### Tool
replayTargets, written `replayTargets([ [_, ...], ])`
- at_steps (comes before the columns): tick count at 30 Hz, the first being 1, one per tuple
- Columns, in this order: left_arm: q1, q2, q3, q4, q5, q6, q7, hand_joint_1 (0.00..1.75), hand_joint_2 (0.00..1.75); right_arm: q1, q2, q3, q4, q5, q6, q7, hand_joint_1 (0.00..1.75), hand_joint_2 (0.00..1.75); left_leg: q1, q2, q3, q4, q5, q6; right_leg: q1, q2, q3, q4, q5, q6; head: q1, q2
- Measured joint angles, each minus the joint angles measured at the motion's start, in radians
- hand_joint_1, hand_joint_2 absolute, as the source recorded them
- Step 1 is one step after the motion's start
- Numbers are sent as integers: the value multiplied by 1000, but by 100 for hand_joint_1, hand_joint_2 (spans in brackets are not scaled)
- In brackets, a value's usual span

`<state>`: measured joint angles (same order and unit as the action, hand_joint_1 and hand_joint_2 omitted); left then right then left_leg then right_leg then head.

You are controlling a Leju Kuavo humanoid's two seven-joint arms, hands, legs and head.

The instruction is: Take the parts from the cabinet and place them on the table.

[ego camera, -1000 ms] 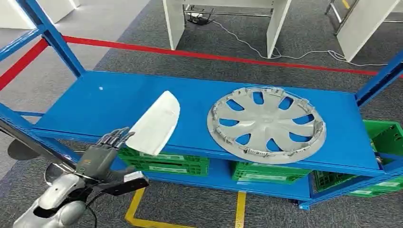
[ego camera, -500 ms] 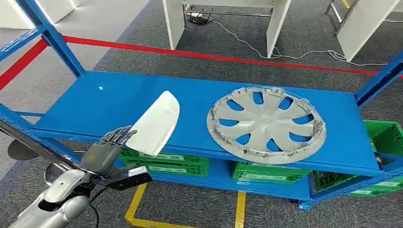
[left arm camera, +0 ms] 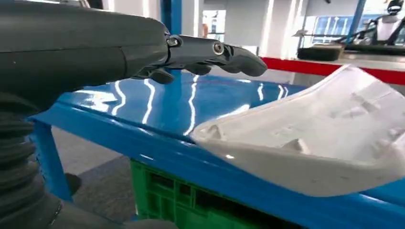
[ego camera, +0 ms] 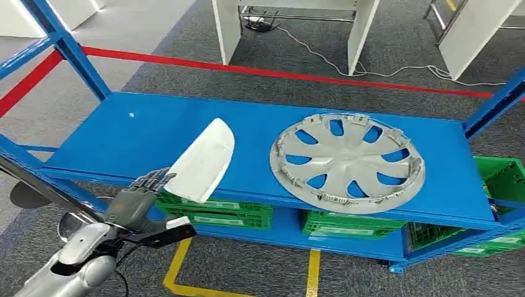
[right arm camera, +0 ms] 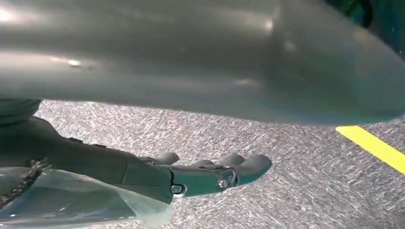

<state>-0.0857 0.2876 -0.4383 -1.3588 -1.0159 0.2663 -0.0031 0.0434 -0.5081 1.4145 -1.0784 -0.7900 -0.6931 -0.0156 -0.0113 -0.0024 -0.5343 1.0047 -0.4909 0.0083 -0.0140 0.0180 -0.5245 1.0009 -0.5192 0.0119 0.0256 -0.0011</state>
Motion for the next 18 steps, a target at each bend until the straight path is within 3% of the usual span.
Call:
replayTargets([
  [18,-33,-4,2,53,-29,2,0,0,175,102,-4,-156,-20,87,0,29,0,0,0,0,0,0,0,0,0,1,0,0,0,0,0,0],
])
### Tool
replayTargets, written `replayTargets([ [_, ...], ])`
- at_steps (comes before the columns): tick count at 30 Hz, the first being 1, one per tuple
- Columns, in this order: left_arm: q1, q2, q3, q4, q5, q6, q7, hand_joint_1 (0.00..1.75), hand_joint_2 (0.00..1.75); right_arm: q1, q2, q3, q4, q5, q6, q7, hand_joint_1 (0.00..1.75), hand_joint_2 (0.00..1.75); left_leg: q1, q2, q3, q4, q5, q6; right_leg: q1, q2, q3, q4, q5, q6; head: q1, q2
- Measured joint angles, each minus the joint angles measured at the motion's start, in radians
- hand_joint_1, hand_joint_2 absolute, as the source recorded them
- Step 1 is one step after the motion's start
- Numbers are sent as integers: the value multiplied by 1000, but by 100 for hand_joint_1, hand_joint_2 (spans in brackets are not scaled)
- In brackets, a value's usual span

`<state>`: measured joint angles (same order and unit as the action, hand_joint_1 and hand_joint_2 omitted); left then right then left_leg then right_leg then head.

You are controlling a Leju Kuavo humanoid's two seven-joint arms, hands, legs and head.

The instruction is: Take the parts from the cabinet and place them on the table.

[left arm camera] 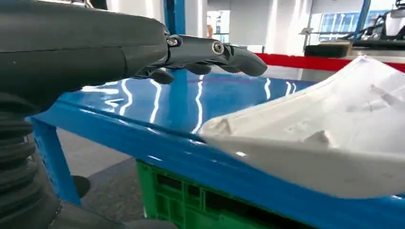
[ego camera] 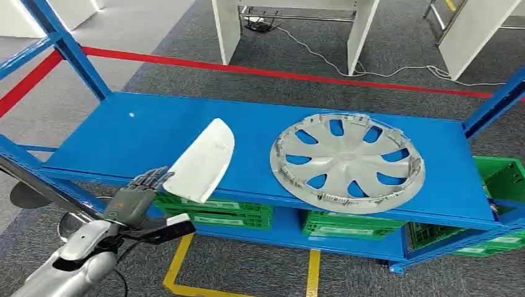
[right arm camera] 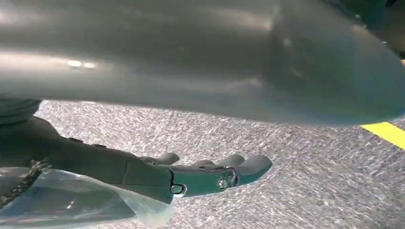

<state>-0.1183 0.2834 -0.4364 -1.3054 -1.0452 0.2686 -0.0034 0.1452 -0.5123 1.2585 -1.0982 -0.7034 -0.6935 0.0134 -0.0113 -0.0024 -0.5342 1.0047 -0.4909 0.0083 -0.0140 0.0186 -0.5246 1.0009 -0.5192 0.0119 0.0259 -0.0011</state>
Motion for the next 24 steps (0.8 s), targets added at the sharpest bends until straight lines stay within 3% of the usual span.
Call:
replayTargets([
  [17,-22,-1,-3,0,-5,1,-3,0,175,8,0,-25,-10,16,0,4,0,0,0,0,0,0,0,0,0,0,0,0,0,0,0,0],
  [24,-32,-22,-8,0,13,8,-11,0,175,19,0,-32,-18,31,0,10,0,0,0,0,0,0,0,0,0,0,0,0,0,0,-1,0],
])
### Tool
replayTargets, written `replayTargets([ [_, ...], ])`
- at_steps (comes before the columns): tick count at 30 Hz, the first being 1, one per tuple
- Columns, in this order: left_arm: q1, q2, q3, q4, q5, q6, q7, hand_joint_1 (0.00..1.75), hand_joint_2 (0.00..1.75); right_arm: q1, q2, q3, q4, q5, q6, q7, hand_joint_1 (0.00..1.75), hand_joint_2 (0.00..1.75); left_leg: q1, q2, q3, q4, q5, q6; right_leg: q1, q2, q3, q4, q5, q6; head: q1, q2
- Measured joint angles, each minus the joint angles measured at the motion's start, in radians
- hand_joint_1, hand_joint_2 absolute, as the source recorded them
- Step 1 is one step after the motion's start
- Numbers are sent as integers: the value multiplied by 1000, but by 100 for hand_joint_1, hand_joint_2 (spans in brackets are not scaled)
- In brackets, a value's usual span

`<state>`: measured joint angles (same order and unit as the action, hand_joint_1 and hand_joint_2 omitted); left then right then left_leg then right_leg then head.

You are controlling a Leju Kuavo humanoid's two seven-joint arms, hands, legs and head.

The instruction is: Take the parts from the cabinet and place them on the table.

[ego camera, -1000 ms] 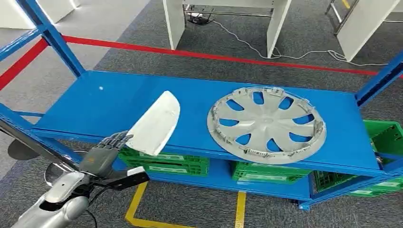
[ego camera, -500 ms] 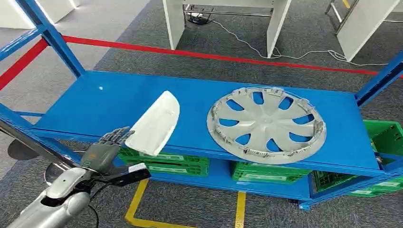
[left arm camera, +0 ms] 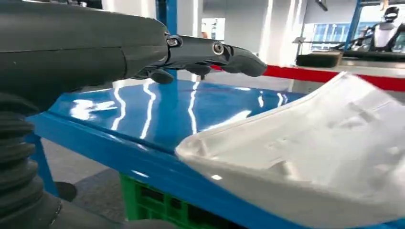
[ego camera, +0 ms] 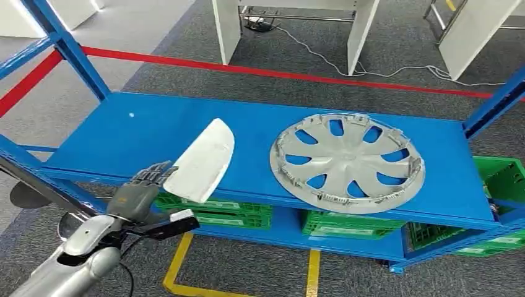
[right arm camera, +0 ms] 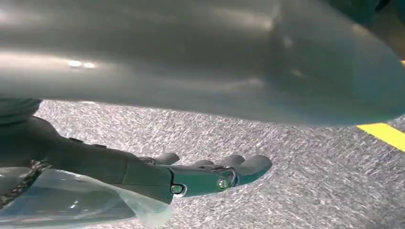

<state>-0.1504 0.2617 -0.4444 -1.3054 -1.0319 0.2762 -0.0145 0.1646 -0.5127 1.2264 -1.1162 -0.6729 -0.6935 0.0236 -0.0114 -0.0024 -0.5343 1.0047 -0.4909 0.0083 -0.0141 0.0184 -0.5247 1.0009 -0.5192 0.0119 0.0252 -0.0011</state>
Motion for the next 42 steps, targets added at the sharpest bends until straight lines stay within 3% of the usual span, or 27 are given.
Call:
replayTargets([
  [18,-29,-64,-34,-1,79,12,-16,0,175,-31,0,36,2,-68,0,-53,0,0,0,0,0,0,0,0,0,0,0,0,0,0,0,0],
  [34,21,-75,-33,0,161,34,-18,0,175,-24,0,34,3,-25,0,-32,0,0,0,0,0,0,0,0,0,0,0,0,0,0,0,0],
  [42,57,-72,-20,7,140,38,-22,0,175,-22,0,23,3,-18,0,-27,0,0,0,0,0,0,0,0,0,0,0,0,0,0,0,0],
])
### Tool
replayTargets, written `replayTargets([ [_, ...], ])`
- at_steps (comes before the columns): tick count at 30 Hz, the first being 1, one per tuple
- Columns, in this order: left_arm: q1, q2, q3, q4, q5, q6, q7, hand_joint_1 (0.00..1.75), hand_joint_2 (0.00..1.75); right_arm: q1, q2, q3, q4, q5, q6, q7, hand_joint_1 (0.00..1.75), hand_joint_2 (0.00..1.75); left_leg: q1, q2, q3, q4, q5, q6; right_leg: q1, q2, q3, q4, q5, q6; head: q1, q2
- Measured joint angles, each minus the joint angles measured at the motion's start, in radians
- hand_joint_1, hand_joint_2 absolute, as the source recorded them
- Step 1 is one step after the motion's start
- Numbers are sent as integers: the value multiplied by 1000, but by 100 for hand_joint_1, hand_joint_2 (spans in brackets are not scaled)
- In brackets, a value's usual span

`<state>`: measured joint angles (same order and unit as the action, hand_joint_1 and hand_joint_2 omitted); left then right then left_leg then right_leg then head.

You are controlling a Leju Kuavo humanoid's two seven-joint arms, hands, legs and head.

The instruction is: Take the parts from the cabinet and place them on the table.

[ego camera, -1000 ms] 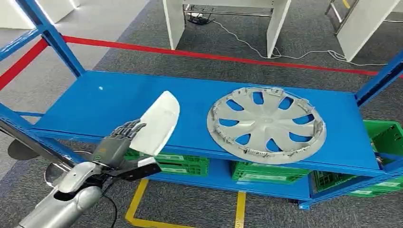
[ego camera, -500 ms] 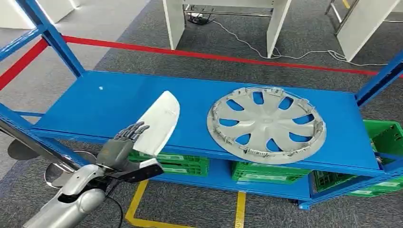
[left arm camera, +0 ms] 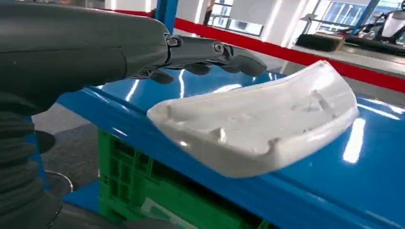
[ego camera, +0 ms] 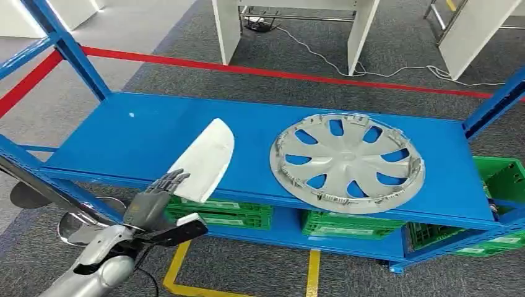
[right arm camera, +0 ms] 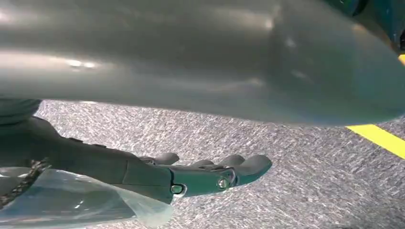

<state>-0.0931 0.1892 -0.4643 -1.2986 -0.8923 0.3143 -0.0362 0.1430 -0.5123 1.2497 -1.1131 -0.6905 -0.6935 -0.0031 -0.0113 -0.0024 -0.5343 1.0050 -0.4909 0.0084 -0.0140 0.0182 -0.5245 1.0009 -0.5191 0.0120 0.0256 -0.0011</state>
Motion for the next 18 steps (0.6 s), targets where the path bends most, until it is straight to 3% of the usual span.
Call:
replayTargets([
  [18,2,54,-1,1,-135,-43,24,0,175,-2,0,-3,0,-66,0,-42,0,0,0,0,0,0,0,0,0,0,0,0,0,0,0,0],
])
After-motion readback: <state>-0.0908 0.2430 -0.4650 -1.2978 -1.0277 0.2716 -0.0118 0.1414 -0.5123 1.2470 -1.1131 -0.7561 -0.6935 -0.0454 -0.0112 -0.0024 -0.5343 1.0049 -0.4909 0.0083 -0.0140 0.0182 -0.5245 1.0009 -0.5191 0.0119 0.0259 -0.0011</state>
